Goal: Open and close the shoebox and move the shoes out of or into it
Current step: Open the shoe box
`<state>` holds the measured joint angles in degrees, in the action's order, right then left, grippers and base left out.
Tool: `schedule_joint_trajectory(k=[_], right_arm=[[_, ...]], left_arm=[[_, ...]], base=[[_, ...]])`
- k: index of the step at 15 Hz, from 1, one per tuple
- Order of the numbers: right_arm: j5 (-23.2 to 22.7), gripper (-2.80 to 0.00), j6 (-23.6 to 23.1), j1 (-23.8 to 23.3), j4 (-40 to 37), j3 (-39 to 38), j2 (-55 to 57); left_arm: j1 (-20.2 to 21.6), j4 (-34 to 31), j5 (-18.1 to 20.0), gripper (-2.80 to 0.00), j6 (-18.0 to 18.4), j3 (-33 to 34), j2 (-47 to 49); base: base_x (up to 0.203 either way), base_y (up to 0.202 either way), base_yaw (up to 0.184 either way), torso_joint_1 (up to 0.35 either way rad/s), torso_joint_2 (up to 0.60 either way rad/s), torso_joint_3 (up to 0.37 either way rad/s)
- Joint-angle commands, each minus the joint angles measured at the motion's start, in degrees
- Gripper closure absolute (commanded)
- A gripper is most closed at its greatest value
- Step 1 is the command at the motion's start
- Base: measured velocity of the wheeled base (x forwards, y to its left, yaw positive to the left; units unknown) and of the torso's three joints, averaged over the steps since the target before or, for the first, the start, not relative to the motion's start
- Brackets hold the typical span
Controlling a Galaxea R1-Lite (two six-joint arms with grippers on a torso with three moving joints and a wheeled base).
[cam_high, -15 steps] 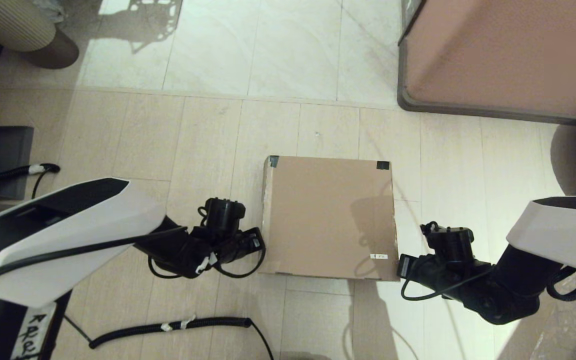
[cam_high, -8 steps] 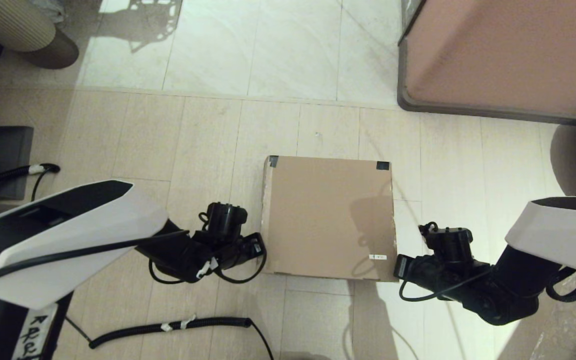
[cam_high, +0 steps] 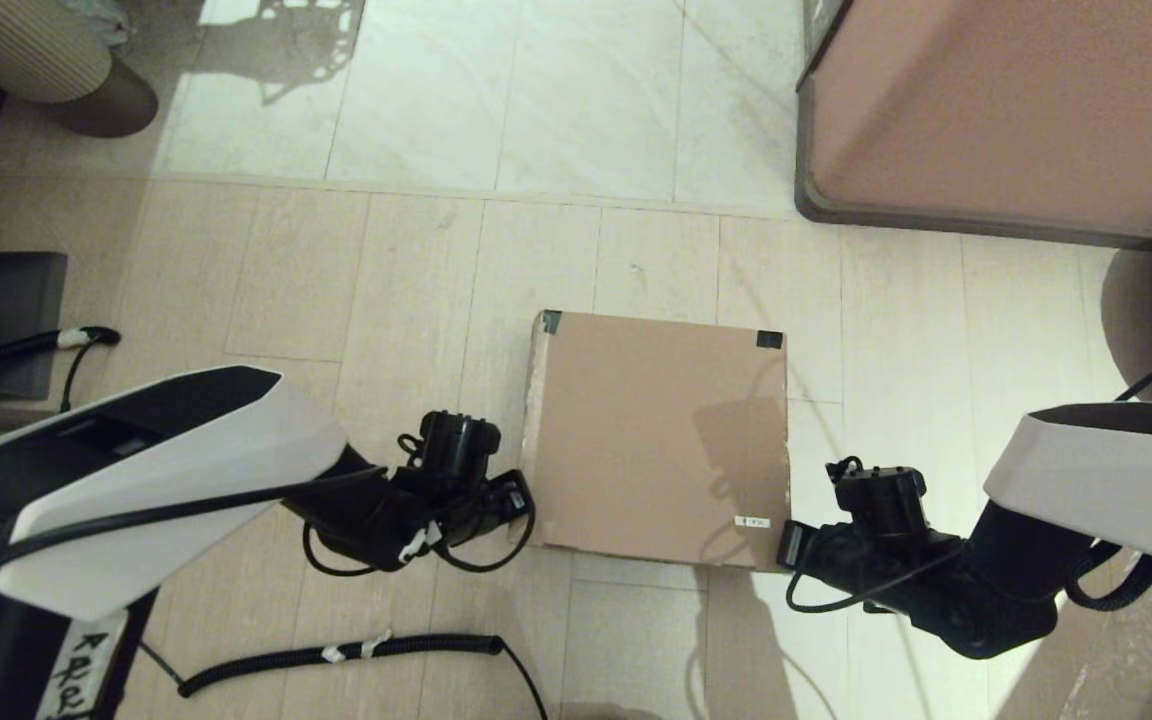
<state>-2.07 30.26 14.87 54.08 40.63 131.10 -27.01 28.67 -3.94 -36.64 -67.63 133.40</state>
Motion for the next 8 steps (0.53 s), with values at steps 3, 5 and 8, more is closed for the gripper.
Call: schedule_joint_trajectory(k=[3,5,8], right_arm=[[0.0,0.00,0.2,-0.2,-0.2,-0.6,-3.2],[0.0,0.00,0.3,-0.3,-2.0,-1.7,-6.5],[0.1,0.00,1.7,-0.3,-4.2,-2.8,-10.9]], left_arm=[[-1.7,-0.7,-0.1,0.00,-0.4,0.8,-3.8],[-2.4,-1.7,-0.1,0.00,-0.5,2.4,-6.8],[-3.0,-2.2,-0.2,0.00,-0.5,5.7,-10.5]], base=[[0.000,0.000,0.000,0.000,0.00,0.000],[0.000,0.000,0.000,0.000,0.00,0.000],[0.000,0.000,0.000,0.000,0.00,0.000]])
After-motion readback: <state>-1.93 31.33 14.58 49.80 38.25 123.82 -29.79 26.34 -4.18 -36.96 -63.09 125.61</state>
